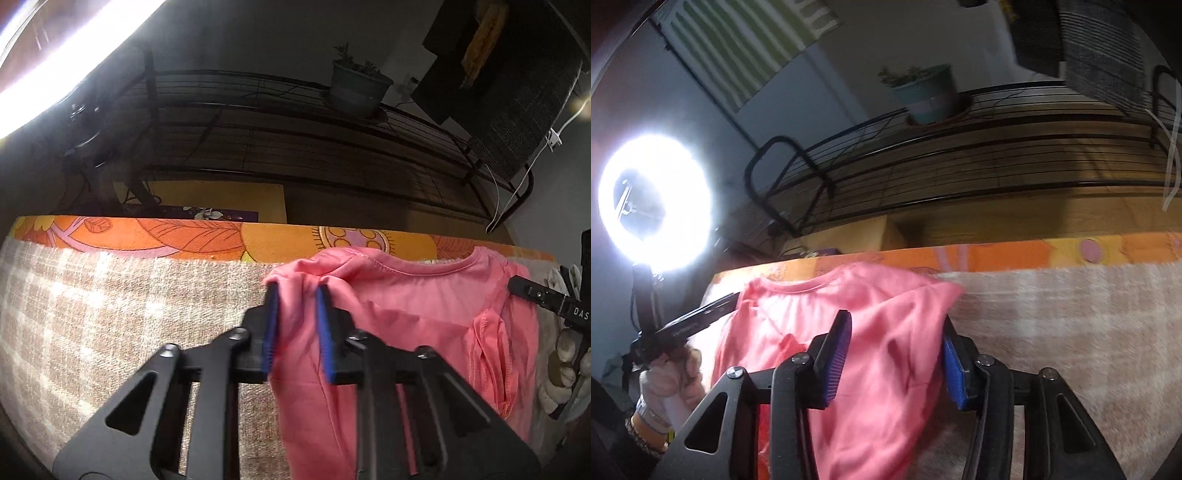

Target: Fold small clothes

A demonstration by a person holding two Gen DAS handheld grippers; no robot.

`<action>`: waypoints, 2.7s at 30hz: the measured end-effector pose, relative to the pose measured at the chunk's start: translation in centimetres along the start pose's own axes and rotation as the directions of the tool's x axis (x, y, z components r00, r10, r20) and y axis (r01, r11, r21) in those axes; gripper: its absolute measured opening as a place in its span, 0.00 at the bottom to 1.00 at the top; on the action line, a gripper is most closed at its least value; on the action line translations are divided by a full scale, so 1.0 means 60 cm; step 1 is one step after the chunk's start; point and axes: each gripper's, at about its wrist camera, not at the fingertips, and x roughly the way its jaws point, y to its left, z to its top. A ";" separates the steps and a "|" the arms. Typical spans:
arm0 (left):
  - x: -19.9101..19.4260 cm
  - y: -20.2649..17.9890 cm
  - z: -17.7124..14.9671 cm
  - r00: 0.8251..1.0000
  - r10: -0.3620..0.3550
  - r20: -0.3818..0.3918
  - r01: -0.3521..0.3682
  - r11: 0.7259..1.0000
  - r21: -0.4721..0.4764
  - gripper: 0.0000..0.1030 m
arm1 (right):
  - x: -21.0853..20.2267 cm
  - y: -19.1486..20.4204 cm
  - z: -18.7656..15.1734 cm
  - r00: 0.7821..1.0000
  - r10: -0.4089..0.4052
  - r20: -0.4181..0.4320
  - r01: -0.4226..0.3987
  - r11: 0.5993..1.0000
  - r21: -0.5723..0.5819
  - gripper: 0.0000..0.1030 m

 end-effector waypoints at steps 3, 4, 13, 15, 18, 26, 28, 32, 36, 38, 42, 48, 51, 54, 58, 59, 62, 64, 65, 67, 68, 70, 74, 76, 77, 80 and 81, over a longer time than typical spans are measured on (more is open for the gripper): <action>-0.010 -0.004 -0.006 0.999 -0.044 0.004 0.044 0.999 -0.016 0.05 | 0.009 0.023 0.000 0.999 -0.029 -0.029 0.028 0.998 -0.059 0.07; -0.018 -0.001 -0.007 0.998 -0.060 0.008 0.060 0.998 -0.025 0.04 | 0.008 0.032 -0.002 0.999 -0.035 -0.034 0.032 0.996 -0.084 0.06; -0.137 -0.026 -0.035 0.991 -0.110 0.081 0.106 0.993 0.051 0.04 | -0.075 0.087 -0.002 0.999 -0.010 0.031 0.015 0.986 -0.163 0.04; -0.163 -0.027 -0.044 0.989 -0.116 0.089 0.112 0.992 0.055 0.04 | -0.099 0.100 -0.008 0.999 0.001 0.044 0.007 0.984 -0.177 0.04; -0.202 -0.031 -0.061 0.987 -0.123 0.103 0.117 0.991 0.068 0.04 | -0.129 0.122 -0.023 0.999 0.003 0.047 0.006 0.979 -0.203 0.04; -0.313 -0.044 -0.139 0.984 -0.130 0.125 0.116 0.987 0.114 0.04 | -0.210 0.181 -0.088 0.999 0.004 0.048 0.009 0.964 -0.265 0.04; -0.340 -0.046 -0.163 0.984 -0.129 0.126 0.114 0.986 0.121 0.04 | -0.231 0.197 -0.110 0.999 0.007 0.048 0.007 0.958 -0.286 0.04; -0.391 -0.047 -0.230 0.984 -0.131 0.123 0.116 0.985 0.124 0.04 | -0.270 0.220 -0.171 0.999 0.001 0.034 0.010 0.948 -0.318 0.04; -0.421 -0.045 -0.300 0.987 -0.124 0.103 0.112 0.987 0.115 0.04 | -0.297 0.231 -0.233 1.000 0.008 0.016 -0.002 0.943 -0.332 0.04; -0.430 -0.041 -0.337 0.989 -0.122 0.088 0.112 0.988 0.108 0.04 | -0.308 0.234 -0.271 1.000 0.003 0.008 0.000 0.940 -0.340 0.04; -0.428 -0.038 -0.403 0.996 -0.084 0.041 0.077 0.986 0.146 0.04 | -0.314 0.231 -0.338 1.000 -0.014 -0.014 0.008 0.935 -0.355 0.04; -0.420 -0.046 -0.485 0.998 -0.005 -0.059 0.021 0.961 0.277 0.04 | -0.314 0.219 -0.446 0.998 -0.033 -0.058 0.007 0.917 -0.399 0.19; -0.437 -0.043 -0.512 0.997 0.012 -0.083 0.014 0.952 0.307 0.22 | -0.317 0.213 -0.486 0.994 -0.066 -0.088 0.021 0.901 -0.433 0.27; -0.458 -0.036 -0.508 0.999 -0.005 -0.053 0.019 0.963 0.270 0.43 | -0.332 0.212 -0.503 0.992 -0.093 -0.086 0.044 0.888 -0.458 0.30; -0.468 -0.052 -0.486 0.998 -0.051 -0.028 0.056 0.968 0.243 0.44 | -0.344 0.222 -0.477 0.997 -0.069 -0.031 0.049 0.899 -0.435 0.67; -0.466 -0.060 -0.483 0.997 -0.065 -0.028 0.070 0.965 0.252 0.44 | -0.344 0.227 -0.469 0.998 -0.058 -0.024 0.042 0.905 -0.423 0.69; -0.446 -0.108 -0.494 0.997 -0.060 -0.044 0.072 0.935 0.347 0.47 | -0.313 0.233 -0.442 0.996 -0.074 -0.053 0.049 0.924 -0.379 0.69; -0.424 -0.129 -0.504 0.999 -0.022 -0.048 0.040 0.912 0.408 0.47 | -0.288 0.234 -0.429 0.993 -0.096 -0.062 0.067 0.930 -0.362 0.59; -0.412 -0.137 -0.508 0.999 -0.004 -0.049 0.025 0.903 0.430 0.47 | -0.281 0.236 -0.427 0.993 -0.095 -0.066 0.065 0.931 -0.359 0.46; -0.390 -0.144 -0.510 0.998 0.031 -0.051 -0.005 0.892 0.453 0.46 | -0.263 0.240 -0.423 0.991 -0.100 -0.087 0.062 0.930 -0.363 0.26; -0.381 -0.144 -0.509 0.998 0.045 -0.054 -0.016 0.889 0.458 0.32 | -0.255 0.245 -0.425 0.989 -0.108 -0.098 0.063 0.922 -0.382 0.15; -0.371 -0.139 -0.504 0.996 0.051 -0.068 -0.015 0.896 0.444 0.04 | -0.252 0.258 -0.432 0.987 -0.128 -0.092 0.077 0.899 -0.430 0.03; -0.405 -0.123 -0.487 0.999 0.003 -0.035 0.011 0.918 0.396 0.03 | -0.288 0.275 -0.442 0.990 -0.142 -0.027 0.109 0.856 -0.505 0.00; -0.429 -0.118 -0.485 1.000 -0.020 -0.016 0.025 0.920 0.391 0.03 | -0.320 0.283 -0.450 0.990 -0.140 0.035 0.136 0.822 -0.553 0.00; -0.440 -0.117 -0.489 0.999 -0.034 -0.013 0.036 0.919 0.392 0.03 | -0.340 0.288 -0.459 0.988 -0.134 0.076 0.153 0.793 -0.589 0.00; -0.455 -0.117 -0.517 0.999 -0.043 -0.020 0.048 0.905 0.422 0.03 | -0.384 0.297 -0.490 0.983 -0.120 0.140 0.183 0.732 -0.656 0.00; -0.454 -0.118 -0.530 0.999 -0.032 -0.022 0.039 0.897 0.441 0.03 | -0.391 0.297 -0.502 0.983 -0.119 0.140 0.182 0.719 -0.670 0.00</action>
